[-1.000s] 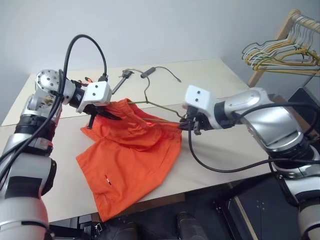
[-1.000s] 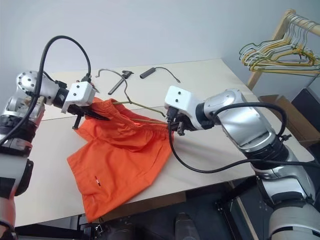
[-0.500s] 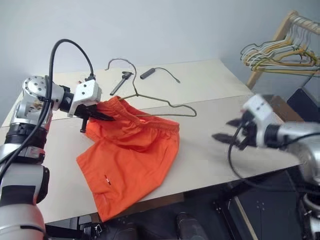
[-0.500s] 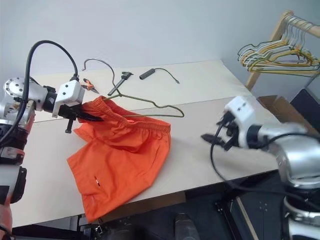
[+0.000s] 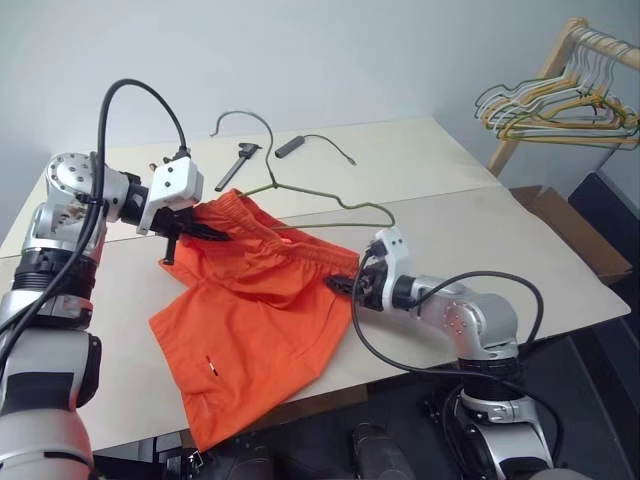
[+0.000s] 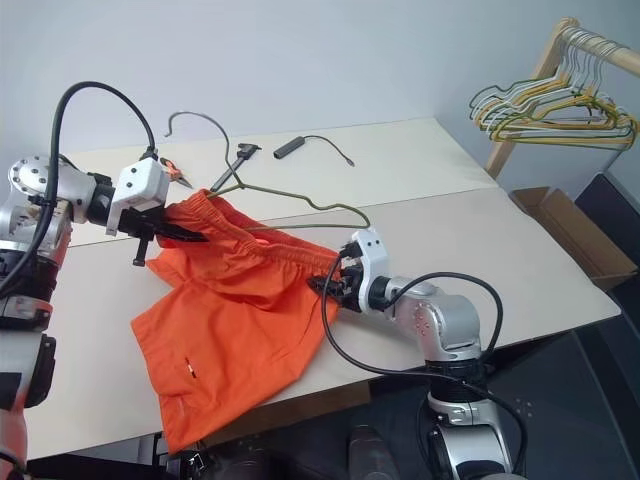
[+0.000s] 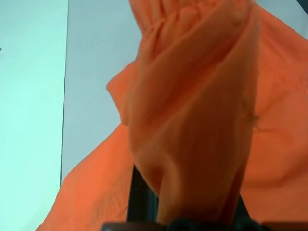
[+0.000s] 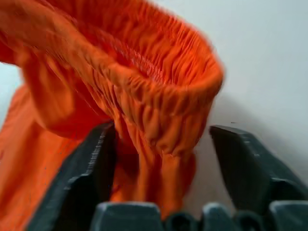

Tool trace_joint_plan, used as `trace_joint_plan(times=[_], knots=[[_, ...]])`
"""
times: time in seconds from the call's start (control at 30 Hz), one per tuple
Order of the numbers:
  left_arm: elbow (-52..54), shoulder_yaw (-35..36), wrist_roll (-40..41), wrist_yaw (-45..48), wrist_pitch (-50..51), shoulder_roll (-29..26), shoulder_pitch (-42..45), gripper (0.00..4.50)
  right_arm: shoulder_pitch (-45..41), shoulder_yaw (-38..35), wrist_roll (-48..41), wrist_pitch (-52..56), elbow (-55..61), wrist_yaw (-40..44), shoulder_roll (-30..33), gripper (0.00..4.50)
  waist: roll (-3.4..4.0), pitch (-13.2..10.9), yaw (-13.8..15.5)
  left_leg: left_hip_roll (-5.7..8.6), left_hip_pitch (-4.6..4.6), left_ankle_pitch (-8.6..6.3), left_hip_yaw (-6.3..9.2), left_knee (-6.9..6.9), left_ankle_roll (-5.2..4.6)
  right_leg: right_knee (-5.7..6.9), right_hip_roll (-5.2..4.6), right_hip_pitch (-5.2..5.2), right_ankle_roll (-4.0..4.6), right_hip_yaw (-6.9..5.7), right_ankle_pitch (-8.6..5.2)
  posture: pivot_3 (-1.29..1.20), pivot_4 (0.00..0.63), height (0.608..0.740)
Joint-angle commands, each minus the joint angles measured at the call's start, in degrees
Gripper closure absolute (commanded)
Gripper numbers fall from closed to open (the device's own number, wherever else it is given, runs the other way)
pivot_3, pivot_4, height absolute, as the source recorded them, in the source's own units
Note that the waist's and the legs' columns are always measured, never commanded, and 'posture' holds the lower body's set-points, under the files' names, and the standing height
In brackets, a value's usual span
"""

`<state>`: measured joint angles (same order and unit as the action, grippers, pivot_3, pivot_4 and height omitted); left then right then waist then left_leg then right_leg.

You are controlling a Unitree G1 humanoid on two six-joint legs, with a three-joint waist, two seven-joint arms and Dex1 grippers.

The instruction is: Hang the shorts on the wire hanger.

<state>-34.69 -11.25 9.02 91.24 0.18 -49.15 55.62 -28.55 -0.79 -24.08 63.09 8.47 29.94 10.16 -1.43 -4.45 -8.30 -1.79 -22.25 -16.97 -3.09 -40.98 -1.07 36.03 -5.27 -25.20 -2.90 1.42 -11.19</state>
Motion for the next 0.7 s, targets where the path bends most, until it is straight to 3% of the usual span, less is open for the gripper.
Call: trace_joint_plan(times=[0.03, 0.23, 0.4, 0.7], knots=[[2.2, 2.6, 0.1, -0.3, 0.6, -1.9, -0.2, 4.50, -1.0, -4.4, -4.5, -1.3, 3.1, 0.6, 0.1, 2.33, 0.00, 0.0, 0.0, 0.00, 0.01, -0.01, 0.03, 0.00, -0.02, -0.02, 0.00, 0.01, -0.01, 0.00, 0.00, -0.10, 0.071, 0.740], [4.2, 4.3, 0.7, 0.7, 2.1, -5.3, -4.1, 4.50, 0.4, -6.6, -7.6, -0.4, 5.6, 1.0, 3.4, 4.46, 0.03, 0.0, 0.0, -0.03, 0.08, -0.02, 0.06, 0.04, -0.04, 0.01, 0.02, 0.04, -0.02, 0.00, -0.01, -0.11, 0.086, 0.740], [6.1, 3.5, 2.3, 1.3, 0.0, -11.2, -10.0, 4.50, 1.4, -8.5, -9.4, -0.4, 4.8, 1.7, 8.4, 4.49, 0.05, -0.1, -0.3, -0.04, 0.16, -0.03, 0.04, 0.12, -0.05, 0.00, 0.04, 0.05, -0.02, 0.06, -0.01, -0.10, 0.099, 0.740], [7.4, 3.9, 1.6, 1.3, -0.7, -11.3, -13.3, 4.50, 0.9, -8.3, -11.1, -1.2, 3.3, 2.6, 15.9, 4.49, 0.01, -0.2, 1.4, -0.02, 0.22, -0.05, -0.06, 0.10, -0.08, -0.17, 0.01, 0.07, -0.01, 0.08, -0.01, -0.11, 0.103, 0.740]])
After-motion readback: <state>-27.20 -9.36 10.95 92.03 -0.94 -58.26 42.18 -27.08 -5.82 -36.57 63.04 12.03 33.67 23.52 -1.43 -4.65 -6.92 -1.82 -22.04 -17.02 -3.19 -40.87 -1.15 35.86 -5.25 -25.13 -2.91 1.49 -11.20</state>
